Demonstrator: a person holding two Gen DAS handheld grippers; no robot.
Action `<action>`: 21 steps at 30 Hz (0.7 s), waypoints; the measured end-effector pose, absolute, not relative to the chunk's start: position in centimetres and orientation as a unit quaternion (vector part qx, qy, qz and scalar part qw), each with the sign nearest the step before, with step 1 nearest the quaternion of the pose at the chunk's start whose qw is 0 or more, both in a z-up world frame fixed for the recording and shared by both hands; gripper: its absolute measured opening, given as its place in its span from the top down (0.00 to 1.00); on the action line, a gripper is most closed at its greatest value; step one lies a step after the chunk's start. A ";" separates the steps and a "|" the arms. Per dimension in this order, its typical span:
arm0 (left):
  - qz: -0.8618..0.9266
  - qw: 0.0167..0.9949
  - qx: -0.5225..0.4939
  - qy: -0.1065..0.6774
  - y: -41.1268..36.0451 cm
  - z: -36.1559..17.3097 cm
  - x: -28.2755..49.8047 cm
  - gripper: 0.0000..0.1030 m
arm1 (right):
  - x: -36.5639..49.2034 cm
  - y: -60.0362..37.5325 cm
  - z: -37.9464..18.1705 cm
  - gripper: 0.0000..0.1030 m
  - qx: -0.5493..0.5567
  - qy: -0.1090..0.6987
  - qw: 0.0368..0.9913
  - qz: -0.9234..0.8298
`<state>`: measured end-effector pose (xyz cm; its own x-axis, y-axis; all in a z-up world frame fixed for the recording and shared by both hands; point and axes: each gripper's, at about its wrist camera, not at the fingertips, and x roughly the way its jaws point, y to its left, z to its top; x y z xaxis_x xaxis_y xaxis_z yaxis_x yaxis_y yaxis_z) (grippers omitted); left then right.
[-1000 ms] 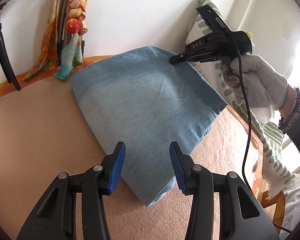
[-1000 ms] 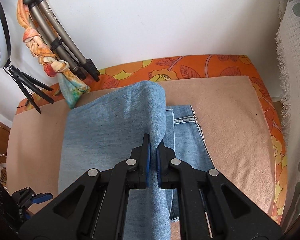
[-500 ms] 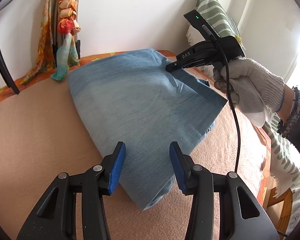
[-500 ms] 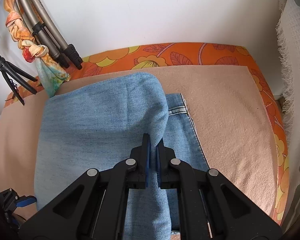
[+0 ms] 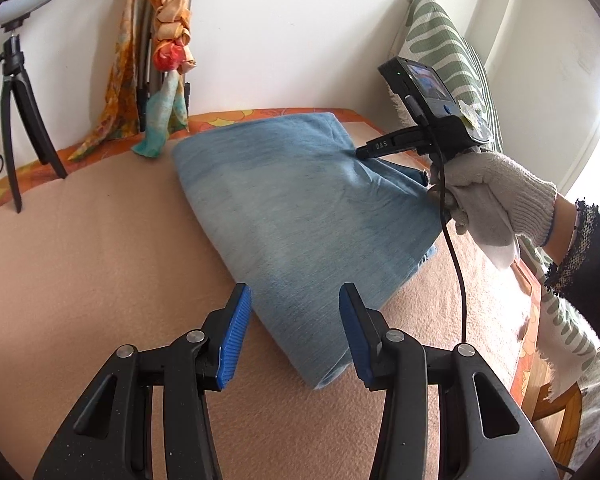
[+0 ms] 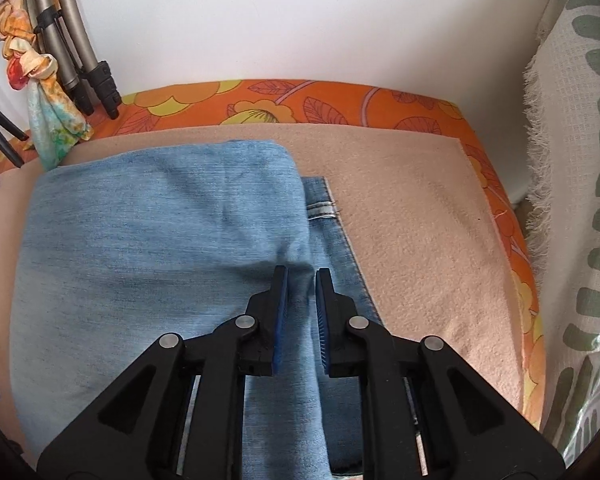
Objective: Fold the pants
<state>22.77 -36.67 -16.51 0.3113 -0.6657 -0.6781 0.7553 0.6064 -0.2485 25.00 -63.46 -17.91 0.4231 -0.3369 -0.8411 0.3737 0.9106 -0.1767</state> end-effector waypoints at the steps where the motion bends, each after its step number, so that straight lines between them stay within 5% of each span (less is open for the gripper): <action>1: -0.438 0.810 0.055 0.387 -36.1 -16.3 22.8 0.57 | 24.5 -63.7 -17.6 0.89 0.031 0.490 0.845 -0.214; 4: -0.430 0.816 0.047 0.384 -34.4 -15.4 22.7 0.57 | 22.4 -64.0 -16.1 0.82 0.072 0.469 0.851 -0.226; 8: -0.421 0.828 0.029 0.369 -31.4 -13.5 22.5 0.51 | 18.7 -63.0 -13.8 0.59 0.132 0.433 0.864 -0.218; 12: -0.419 0.830 -0.004 0.368 -27.9 -11.9 22.4 0.47 | 15.5 -60.7 -11.8 0.53 0.168 0.417 0.870 -0.204; 19: -0.454 0.801 -0.030 0.388 -25.9 -10.0 23.3 0.40 | 11.0 -58.2 -9.4 0.13 0.223 0.373 0.882 -0.181; 21: -0.464 0.792 -0.038 0.395 -26.4 -10.0 23.7 0.35 | 10.2 -58.4 -10.0 0.12 0.246 0.368 0.879 -0.179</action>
<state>23.68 -26.38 -10.00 0.2581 -0.7650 -0.5901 0.7047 0.5669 -0.4267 10.21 -58.41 -9.97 0.6648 -0.1329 -0.7351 0.4952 0.8151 0.3005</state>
